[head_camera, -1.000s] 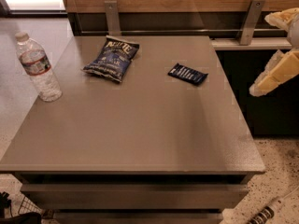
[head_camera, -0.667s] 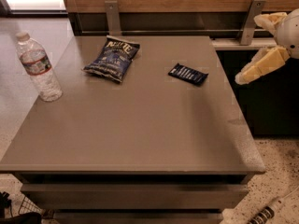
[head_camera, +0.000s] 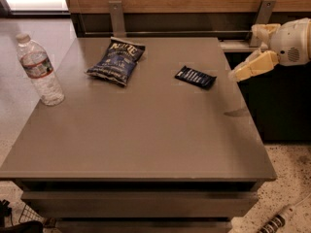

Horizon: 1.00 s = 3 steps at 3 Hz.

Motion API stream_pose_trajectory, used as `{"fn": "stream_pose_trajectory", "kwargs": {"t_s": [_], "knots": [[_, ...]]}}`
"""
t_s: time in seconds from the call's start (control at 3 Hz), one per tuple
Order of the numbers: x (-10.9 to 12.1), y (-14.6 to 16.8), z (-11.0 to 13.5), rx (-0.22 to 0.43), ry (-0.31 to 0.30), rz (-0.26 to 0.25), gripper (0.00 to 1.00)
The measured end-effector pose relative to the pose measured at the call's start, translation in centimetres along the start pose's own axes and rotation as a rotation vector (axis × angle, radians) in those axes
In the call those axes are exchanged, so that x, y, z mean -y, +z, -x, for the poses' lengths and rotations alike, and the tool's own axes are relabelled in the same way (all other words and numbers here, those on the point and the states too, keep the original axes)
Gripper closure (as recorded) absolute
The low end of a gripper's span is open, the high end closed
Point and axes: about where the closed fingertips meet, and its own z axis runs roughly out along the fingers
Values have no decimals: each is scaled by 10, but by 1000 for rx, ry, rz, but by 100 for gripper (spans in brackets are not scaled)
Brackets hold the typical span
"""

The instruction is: Move rxbar blueberry near water bottle

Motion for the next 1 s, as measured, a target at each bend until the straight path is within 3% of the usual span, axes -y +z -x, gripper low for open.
{"fn": "stream_pose_trajectory", "kwargs": {"t_s": [0.33, 1.0], "knots": [[0, 4, -3, 7, 9, 7, 0], [3, 59, -31, 83, 97, 90, 0]]}}
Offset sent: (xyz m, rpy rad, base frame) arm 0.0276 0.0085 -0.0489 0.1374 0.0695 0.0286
